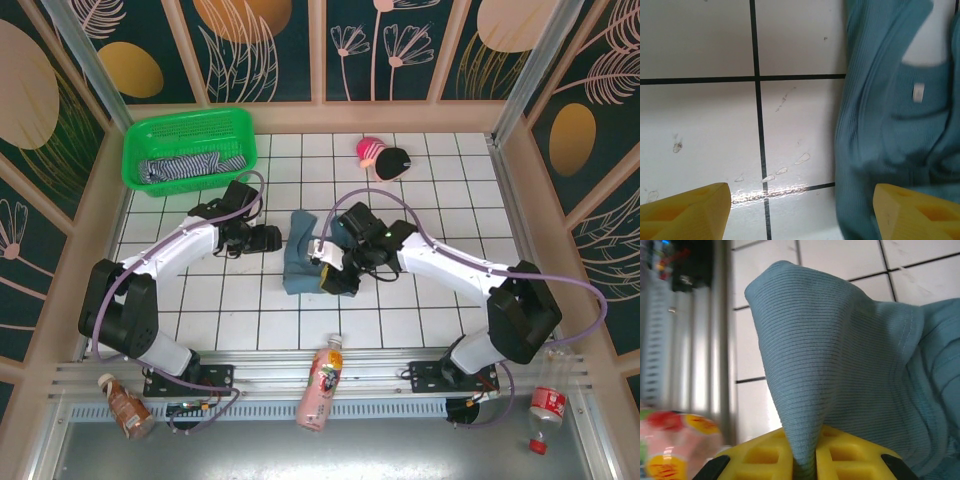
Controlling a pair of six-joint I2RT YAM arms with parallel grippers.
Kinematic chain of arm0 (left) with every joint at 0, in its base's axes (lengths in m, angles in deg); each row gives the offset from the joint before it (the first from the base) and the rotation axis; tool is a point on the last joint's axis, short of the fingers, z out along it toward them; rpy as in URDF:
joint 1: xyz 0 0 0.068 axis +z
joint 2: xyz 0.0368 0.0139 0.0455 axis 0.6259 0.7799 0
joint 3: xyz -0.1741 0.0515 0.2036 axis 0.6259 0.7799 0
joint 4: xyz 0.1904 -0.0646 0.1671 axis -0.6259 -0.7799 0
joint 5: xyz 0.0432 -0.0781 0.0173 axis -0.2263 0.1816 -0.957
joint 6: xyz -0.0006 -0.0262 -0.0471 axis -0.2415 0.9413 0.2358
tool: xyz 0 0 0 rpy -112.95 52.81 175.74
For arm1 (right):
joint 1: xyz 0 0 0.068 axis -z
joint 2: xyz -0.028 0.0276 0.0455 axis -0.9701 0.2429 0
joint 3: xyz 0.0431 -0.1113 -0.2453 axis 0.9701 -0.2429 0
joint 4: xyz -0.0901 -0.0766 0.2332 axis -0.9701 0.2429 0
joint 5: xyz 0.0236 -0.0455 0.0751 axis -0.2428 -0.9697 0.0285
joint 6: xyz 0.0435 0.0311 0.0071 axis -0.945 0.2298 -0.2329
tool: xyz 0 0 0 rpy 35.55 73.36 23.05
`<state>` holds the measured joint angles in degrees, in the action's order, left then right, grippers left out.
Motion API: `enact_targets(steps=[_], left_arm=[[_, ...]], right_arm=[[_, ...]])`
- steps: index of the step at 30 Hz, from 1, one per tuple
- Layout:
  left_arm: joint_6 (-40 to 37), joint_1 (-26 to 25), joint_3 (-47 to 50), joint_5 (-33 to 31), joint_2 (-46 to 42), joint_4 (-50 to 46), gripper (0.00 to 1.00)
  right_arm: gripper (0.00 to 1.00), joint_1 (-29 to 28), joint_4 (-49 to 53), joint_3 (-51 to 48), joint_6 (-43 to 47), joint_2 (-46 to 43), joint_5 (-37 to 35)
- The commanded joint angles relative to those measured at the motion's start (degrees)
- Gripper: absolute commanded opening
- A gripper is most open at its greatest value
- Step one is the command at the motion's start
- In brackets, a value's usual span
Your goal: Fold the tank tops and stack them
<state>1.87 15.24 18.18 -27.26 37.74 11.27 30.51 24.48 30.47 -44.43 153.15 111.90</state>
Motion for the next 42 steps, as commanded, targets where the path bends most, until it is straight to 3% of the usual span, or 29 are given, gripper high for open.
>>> enact_targets(steps=[1,7,22,30,32,37,42], left_arm=[[-1.52,0.35,-1.51,-1.04,-0.65,-2.27,0.75],[-1.98,0.51,-2.64,-1.11,0.4,-2.45,0.76],[-2.79,1.14,-3.31,-4.06,2.41,-4.75,0.75],[-3.15,1.17,-3.54,-2.79,2.9,-4.69,0.75],[-2.52,1.17,-3.32,-1.43,2.52,-4.03,0.75],[-0.28,1.17,-1.65,4.5,2.15,-0.29,0.74],[2.55,0.57,-1.01,8.47,1.61,2.21,0.71]], right_arm=[[0.15,0.09,9.25,2.96,-2.41,0.55,8.19],[0.16,2.56,9.96,7.68,-0.53,5.21,6.9],[0.18,13.74,20.37,33.53,7.68,28.47,5.72],[0.2,17.13,13.49,42.47,11.05,39.36,5.42],[0.22,16.86,12.25,42.52,11.83,40.9,3.68],[0.28,17.07,-4.54,33.47,10.93,38.08,0.75],[0.43,17.77,-4.97,32.61,10.11,37.65,-5.8]])
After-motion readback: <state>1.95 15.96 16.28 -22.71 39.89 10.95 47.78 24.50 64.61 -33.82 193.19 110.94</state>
